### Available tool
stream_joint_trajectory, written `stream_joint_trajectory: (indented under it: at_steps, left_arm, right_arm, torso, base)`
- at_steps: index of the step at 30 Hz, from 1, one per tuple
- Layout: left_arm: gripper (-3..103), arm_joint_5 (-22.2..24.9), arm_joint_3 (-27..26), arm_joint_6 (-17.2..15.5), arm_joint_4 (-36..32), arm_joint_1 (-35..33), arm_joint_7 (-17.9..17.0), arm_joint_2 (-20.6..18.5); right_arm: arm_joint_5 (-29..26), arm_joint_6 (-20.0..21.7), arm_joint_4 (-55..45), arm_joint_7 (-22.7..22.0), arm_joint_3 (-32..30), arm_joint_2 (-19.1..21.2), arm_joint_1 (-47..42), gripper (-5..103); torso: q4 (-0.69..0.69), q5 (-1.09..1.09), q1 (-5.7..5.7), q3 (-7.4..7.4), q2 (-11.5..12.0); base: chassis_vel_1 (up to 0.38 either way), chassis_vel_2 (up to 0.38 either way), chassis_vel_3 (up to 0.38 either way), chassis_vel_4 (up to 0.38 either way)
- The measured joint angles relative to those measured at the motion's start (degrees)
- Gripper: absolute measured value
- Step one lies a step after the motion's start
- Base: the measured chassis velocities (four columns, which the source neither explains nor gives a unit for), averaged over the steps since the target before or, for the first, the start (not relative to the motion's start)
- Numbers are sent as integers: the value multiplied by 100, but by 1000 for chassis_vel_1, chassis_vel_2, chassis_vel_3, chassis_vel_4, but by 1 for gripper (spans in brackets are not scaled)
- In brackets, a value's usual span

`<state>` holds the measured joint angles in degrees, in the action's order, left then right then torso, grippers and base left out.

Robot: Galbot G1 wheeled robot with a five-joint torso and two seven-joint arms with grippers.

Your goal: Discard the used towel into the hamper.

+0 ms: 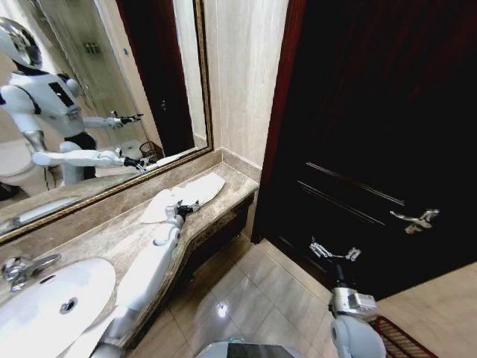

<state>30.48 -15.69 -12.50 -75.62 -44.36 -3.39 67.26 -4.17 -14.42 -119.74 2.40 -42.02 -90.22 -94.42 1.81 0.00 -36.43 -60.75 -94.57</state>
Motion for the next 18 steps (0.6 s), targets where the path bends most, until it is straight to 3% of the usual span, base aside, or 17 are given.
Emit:
stream_joint_trajectory:
  at_steps: [9,14,18]
  left_arm:
    - [93,32,400,-39,428,391,71,-20]
    - [96,43,577,-161,724,669,-76,32]
    - [84,56,644,-181,909,844,-165,127]
  right_arm:
    - [-13,-65,71,0,-21,-15,-6,100]
    - [-29,-75,98,-1,-49,-15,-1,100]
    - [-44,-83,116,-4,-67,-9,13,100]
  torso:
    - [0,0,0,0,0]
    - [-1,0,0,0,0]
    - [-1,0,0,0,0]
  base:
    - [0,0,0,0]
    - [0,0,0,0]
    - [0,0,0,0]
